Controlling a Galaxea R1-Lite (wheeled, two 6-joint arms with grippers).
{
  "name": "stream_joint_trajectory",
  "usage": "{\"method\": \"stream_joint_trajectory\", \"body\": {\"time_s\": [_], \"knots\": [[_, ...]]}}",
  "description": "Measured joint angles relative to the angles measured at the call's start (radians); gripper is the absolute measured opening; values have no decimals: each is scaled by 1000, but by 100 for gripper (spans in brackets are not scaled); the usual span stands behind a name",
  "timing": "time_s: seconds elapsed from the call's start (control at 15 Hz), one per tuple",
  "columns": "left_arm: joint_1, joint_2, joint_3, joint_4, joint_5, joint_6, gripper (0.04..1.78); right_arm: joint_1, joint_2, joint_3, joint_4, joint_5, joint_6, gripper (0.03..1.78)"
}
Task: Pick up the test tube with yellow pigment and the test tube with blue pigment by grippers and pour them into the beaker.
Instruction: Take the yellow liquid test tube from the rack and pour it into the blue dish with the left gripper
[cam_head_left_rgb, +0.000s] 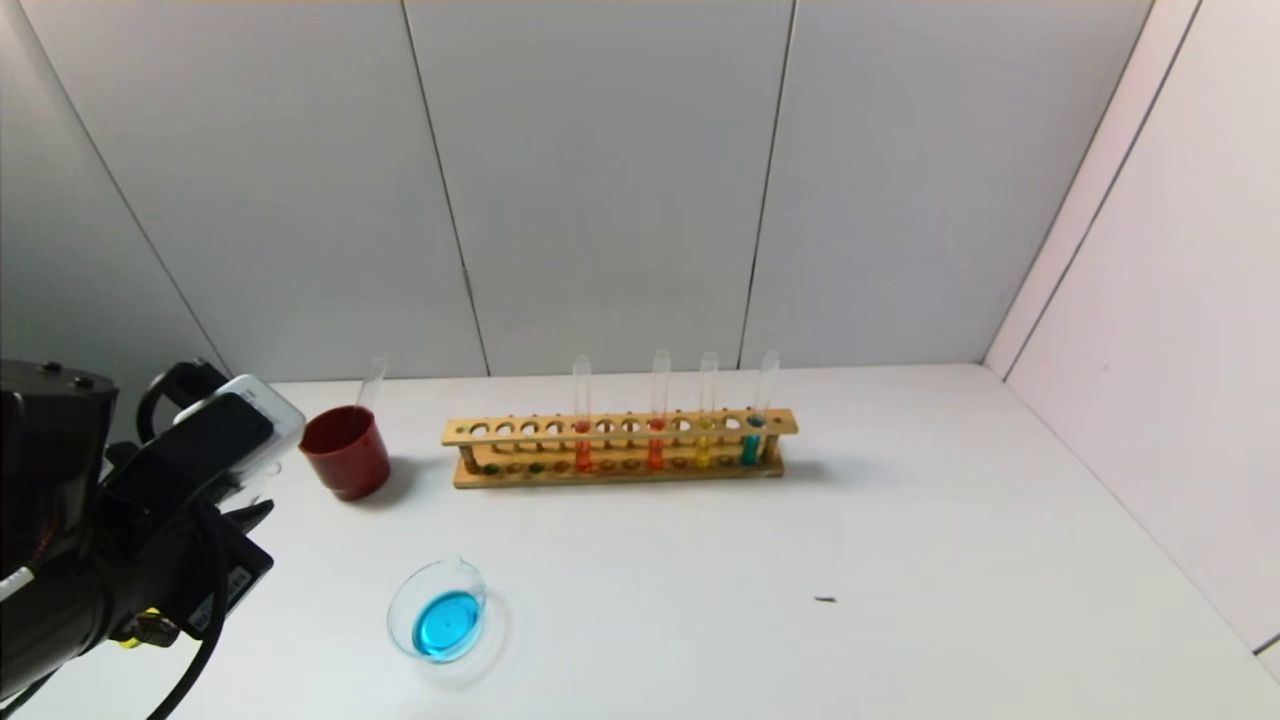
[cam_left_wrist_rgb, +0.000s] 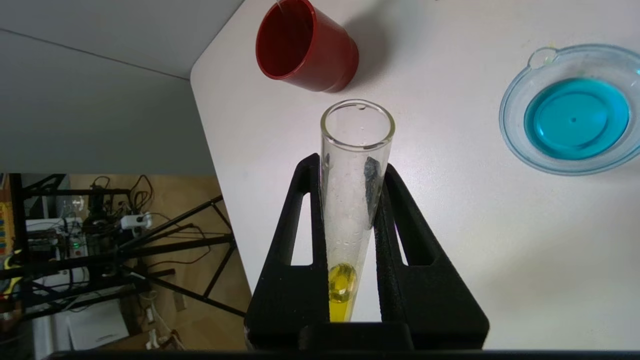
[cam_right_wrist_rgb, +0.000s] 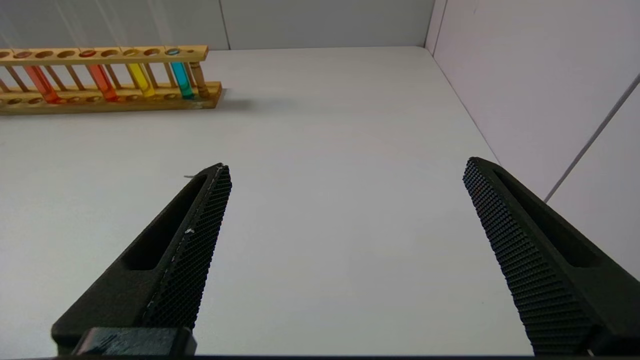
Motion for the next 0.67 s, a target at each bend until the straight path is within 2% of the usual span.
{"method": "stream_joint_trajectory", "body": {"time_s": [0.27, 0.67], "knots": [[-20, 63, -5, 62, 35, 45, 31, 0, 0, 0, 0, 0, 0, 170], [-116, 209, -10, 79, 105, 50, 31, 0, 0, 0, 0, 0, 0, 170]]}}
